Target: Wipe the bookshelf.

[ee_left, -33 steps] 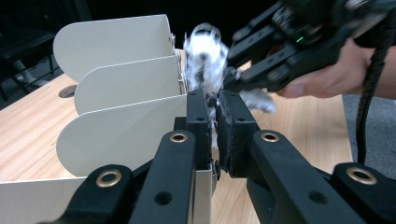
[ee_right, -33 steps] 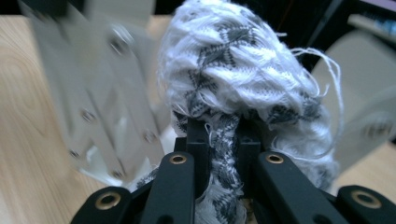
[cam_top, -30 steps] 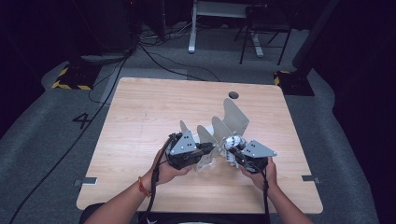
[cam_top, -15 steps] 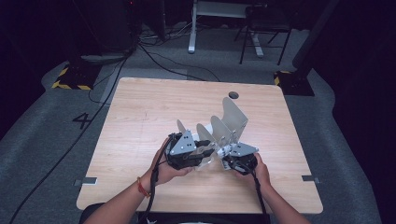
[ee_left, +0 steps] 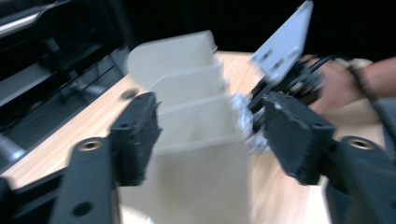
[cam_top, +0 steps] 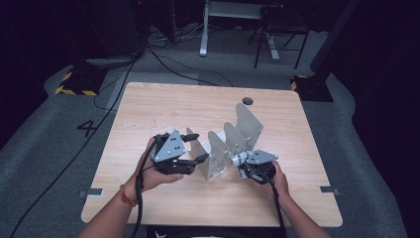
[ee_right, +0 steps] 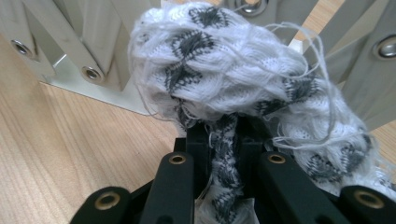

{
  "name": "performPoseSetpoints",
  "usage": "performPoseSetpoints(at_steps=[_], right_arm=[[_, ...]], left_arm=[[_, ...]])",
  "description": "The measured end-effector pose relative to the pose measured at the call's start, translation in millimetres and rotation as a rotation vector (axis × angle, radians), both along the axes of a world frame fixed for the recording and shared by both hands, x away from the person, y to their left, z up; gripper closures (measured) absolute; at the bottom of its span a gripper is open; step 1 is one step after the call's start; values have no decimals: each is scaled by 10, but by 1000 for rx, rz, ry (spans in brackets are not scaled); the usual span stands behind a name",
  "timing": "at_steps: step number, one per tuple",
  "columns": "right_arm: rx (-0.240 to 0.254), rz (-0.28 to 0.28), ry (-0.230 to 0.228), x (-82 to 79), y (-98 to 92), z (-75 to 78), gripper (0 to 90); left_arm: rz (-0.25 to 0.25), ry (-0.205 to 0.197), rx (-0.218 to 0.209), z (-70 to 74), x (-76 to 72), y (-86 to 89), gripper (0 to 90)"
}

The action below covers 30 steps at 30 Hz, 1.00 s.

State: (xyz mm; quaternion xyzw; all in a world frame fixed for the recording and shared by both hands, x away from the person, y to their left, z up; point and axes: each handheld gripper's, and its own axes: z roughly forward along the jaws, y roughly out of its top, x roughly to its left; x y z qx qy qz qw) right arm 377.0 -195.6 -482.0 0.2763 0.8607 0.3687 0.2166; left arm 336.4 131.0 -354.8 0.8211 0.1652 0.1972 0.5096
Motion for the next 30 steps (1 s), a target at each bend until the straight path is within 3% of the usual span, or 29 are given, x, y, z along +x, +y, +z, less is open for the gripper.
performPoseSetpoints(at_steps=[2,3,5,9,12,16,18,22,25,30], right_arm=[[6,-2,1,-2,-6,3,807],[6,-2,2,-2,-7,3,806],[8,0,-1,-2,-9,9,805],[28,28,-21,-30,-16,62,808],[92,113,-86,-123,-35,204,812],[158,135,-142,-256,-23,434,811],[190,161,-169,-342,12,534,810],[202,207,-186,-451,113,617,810],[198,214,-197,-482,197,641,809],[175,246,-224,-537,403,652,809]], left_arm=[[20,7,12,-55,26,73,288],[23,27,10,-112,41,113,279],[24,62,48,-288,78,169,268],[61,109,210,-627,205,157,268],[57,153,261,-855,331,123,267],[59,185,300,-1045,502,72,232],[61,203,305,-1119,591,44,227],[2,193,287,-1182,655,-29,230],[-28,185,269,-1188,660,-78,234],[-26,194,252,-1199,682,-93,243]])
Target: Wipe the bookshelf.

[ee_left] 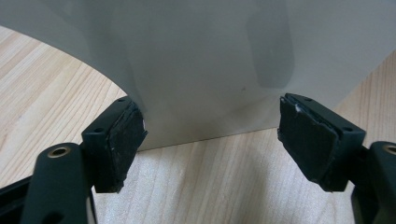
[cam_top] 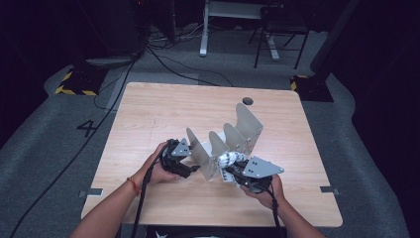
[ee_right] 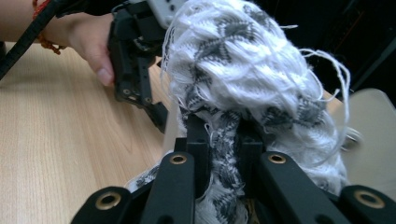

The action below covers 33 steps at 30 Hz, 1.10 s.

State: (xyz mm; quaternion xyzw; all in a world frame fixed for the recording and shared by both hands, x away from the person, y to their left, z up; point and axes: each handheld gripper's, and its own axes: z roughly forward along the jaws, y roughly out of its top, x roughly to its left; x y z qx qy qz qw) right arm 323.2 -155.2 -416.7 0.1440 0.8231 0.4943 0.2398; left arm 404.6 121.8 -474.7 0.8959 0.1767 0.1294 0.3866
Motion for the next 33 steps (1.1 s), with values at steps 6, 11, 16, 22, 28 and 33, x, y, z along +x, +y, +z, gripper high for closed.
performPoseSetpoints(at_steps=[6,11,16,22,28,33], right_arm=[[-117,18,37,42,163,-232,810],[-222,-10,153,214,144,-646,811],[-230,-43,166,256,23,-657,811],[-130,-91,127,232,-212,-379,807],[11,-107,103,163,-399,-11,803],[16,-84,63,9,-424,130,802]], left_arm=[[-32,3,26,-70,83,-43,214],[-48,13,4,-46,84,-47,232],[-68,48,-10,-19,3,-84,250],[-63,63,-51,-15,-134,-56,331],[-110,86,-69,-7,-308,-106,426],[-128,64,-64,-15,-406,-128,478]])
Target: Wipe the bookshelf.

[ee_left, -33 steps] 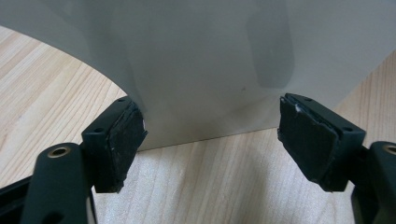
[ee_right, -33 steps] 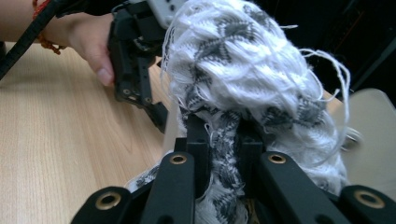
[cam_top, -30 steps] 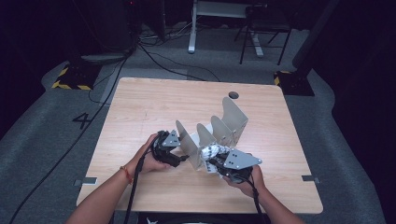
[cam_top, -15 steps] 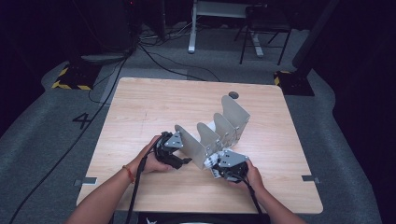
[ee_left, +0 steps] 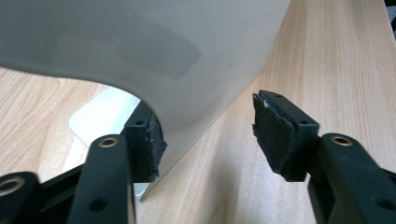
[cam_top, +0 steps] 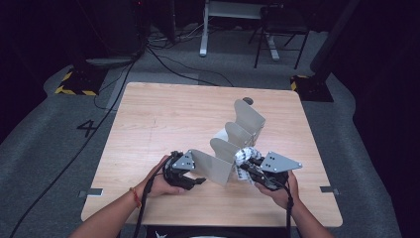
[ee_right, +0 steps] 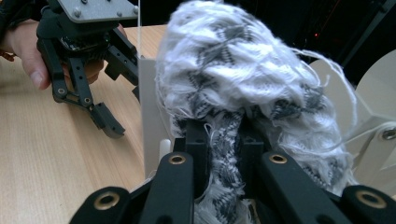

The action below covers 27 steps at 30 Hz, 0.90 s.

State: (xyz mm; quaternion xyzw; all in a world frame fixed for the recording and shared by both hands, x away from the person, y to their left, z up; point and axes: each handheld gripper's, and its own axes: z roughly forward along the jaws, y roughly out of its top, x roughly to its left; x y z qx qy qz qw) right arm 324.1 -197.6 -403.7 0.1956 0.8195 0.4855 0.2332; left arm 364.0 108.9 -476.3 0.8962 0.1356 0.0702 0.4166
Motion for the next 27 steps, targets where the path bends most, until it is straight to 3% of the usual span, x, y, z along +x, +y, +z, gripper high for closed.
performPoseSetpoints(at_steps=[5,8,13,15,19,23,27], right_arm=[[-8,-6,23,-2,11,-120,806],[-69,-31,47,55,29,-253,805],[-189,-71,169,149,47,-524,802],[-220,-86,198,139,24,-649,803],[-167,-68,171,31,-80,-588,804],[-50,-30,91,-172,-205,-308,804],[54,0,17,-363,-209,8,804]], left_arm=[[30,5,-44,-45,7,31,570],[37,30,-61,-54,28,61,621],[16,30,-52,-64,23,52,658],[6,28,-45,-62,2,30,659],[-6,32,-47,-73,-23,-4,680],[-13,42,-51,-83,-22,-50,707],[-8,34,-43,-91,-37,-88,728]])
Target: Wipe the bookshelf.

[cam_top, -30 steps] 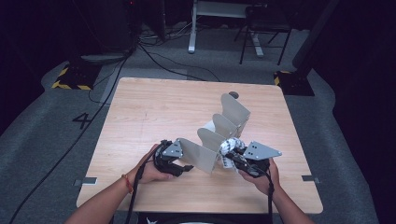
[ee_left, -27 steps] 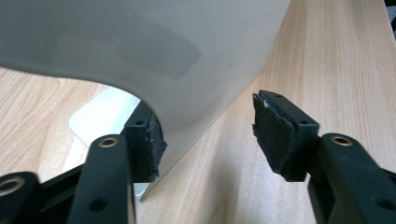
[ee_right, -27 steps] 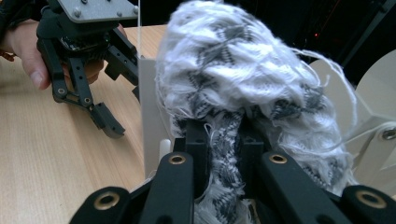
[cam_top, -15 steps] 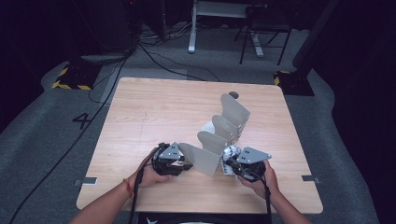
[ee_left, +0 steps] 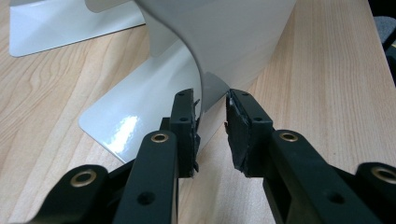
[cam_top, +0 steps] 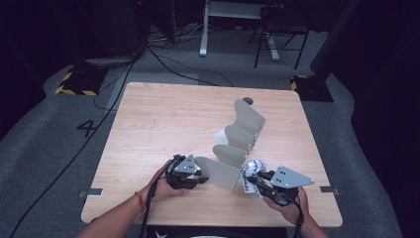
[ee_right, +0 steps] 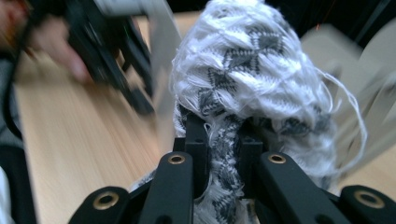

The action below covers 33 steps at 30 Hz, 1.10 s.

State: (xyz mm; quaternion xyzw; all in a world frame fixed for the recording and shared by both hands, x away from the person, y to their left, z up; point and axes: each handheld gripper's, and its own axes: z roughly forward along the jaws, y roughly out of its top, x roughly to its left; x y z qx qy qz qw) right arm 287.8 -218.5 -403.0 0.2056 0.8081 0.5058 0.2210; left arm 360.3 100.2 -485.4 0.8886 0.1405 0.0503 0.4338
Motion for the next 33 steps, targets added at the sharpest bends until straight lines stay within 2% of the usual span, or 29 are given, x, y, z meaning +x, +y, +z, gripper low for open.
performPoseSetpoints(at_steps=[1,4,6,7,12,14,21,23,27,29,33], right_arm=[[14,10,-4,-33,7,48,804],[0,29,-35,-153,86,134,803],[-55,38,-57,-205,169,95,803],[-75,36,-57,-209,201,58,803],[-163,19,-8,-123,297,-215,805],[-174,17,17,-86,308,-301,807],[-248,4,44,57,309,-588,811],[-251,-6,69,95,304,-651,811],[-265,-21,59,133,291,-692,812],[-250,-34,38,130,267,-657,813],[-170,-71,-45,81,157,-425,812]], left_arm=[[-3,-5,5,-1,-4,-5,734],[-20,13,12,-31,-10,-27,753],[-33,12,22,-55,-31,-61,769],[-48,0,32,-56,-41,-76,781],[-80,9,40,-68,-70,-149,828],[-85,7,41,-74,-64,-164,831],[-85,11,40,-84,-63,-246,865],[-80,6,43,-83,-56,-261,869],[-67,2,44,-86,-43,-264,872],[-64,-2,46,-86,-44,-267,874],[-62,3,44,-87,-40,-269,879]])
